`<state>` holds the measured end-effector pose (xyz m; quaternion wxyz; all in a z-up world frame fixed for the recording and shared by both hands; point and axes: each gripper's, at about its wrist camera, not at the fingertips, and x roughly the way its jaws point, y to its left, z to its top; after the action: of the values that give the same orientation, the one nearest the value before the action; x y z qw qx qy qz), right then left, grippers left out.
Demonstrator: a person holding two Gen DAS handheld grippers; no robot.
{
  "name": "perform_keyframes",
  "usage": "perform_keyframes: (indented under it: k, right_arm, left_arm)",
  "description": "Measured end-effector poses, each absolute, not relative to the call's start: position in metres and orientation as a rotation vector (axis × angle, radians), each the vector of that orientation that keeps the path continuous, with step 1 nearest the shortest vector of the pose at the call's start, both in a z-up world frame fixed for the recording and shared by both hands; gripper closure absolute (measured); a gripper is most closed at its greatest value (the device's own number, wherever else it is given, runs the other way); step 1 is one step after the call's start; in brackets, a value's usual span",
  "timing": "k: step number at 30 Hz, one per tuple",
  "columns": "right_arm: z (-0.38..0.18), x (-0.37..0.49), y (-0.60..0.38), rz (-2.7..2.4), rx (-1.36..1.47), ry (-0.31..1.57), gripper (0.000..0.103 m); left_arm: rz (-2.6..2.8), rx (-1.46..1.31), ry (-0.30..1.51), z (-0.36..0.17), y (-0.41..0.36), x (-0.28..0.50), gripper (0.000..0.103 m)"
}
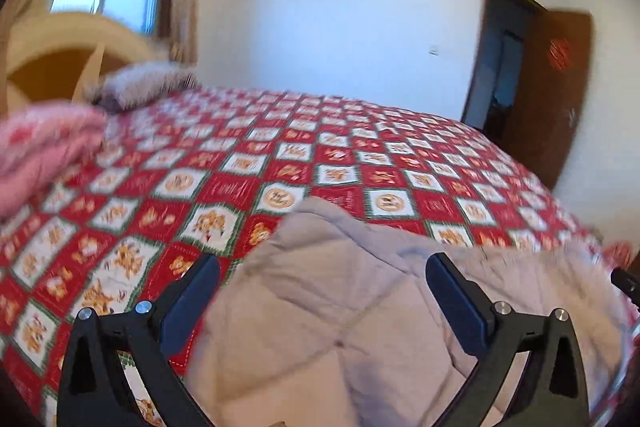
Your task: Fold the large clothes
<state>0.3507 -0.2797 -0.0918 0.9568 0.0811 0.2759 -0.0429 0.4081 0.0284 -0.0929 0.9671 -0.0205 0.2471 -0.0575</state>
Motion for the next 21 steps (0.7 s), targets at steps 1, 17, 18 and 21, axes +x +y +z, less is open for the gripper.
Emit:
perform_keyframes:
  k: [1,17,18,21]
  right_arm:
    - [-0.095,0.348,-0.264,-0.068,0.121,0.551,0.016]
    - [-0.171,0.431,-0.278,-0.177,0.051,0.723,0.017]
    - [-0.173,0.432,-0.278,-0.178,0.043,0.728,0.016]
    - [-0.179,0.44,-0.278,-0.177,0.046,0.746,0.013]
  left_arm:
    - [-0.105,-0.005,0.493,-0.096,0.019,0.41,0.001]
    - [0.049,-0.09,0.727,-0.173,0.015,0.501,0.001]
    - [0.051,-0.095,0.728,-0.177,0.015,0.502,0.001]
    - [0.065,-0.121,0.744,-0.184,0.017,0.503,0.001]
